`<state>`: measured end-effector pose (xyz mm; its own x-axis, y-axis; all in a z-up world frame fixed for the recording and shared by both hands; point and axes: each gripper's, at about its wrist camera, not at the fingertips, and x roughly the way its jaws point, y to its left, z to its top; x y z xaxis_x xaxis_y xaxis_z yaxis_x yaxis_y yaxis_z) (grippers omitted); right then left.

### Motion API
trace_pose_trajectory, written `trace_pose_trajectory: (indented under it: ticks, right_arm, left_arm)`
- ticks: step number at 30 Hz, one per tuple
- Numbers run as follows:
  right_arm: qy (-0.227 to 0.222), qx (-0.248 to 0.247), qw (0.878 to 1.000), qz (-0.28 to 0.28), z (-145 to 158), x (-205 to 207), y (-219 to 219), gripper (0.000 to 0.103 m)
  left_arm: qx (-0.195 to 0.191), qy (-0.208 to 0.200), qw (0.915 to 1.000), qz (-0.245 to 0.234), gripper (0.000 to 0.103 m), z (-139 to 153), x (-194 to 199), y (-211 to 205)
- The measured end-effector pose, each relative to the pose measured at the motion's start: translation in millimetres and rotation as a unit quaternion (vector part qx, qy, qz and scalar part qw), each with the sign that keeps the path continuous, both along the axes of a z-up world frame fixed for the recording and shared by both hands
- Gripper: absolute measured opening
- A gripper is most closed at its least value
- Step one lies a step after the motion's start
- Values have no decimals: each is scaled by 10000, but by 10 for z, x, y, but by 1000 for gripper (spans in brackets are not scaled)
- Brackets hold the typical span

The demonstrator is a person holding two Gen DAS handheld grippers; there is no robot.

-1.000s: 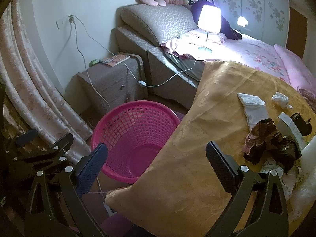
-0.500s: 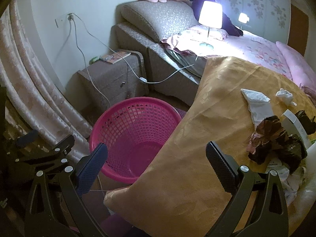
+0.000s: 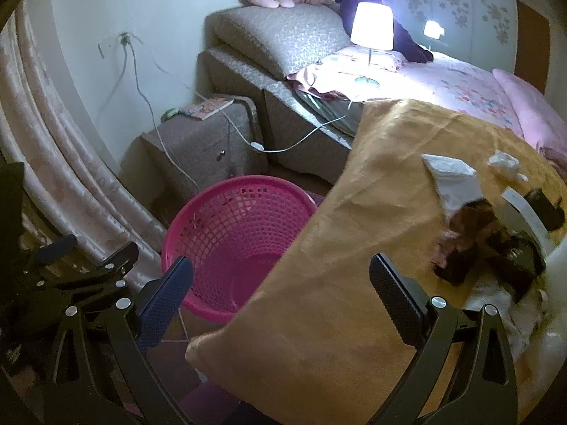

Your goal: Collect trash

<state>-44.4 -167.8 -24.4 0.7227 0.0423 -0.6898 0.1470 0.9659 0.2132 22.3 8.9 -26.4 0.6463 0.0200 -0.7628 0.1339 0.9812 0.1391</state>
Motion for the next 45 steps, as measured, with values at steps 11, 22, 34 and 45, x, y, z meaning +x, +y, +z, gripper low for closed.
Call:
trace_pose_trajectory:
  ticks: [11,22,34,45]
  right_arm:
    - [-208,-67,9965,-810,98,-706,-579,96]
    - [-338,-79,9869,-1576,155,-1313,-1142,96]
    - [-343,65,9807,-1924,87,-1520,-1426,96]
    - [-307,230,9738,-2242,2,-1677,-1700,96]
  left_arm:
    - [-14,17,9988,-481,95,24,-94,-248]
    - [-70,39,9763,-2161,95,54,-511,-1146]
    - [-282,215,9550,-2944,95,128,-359,-2299]
    - [-454,700,9378,-3369,73,-156,-303,-2656]
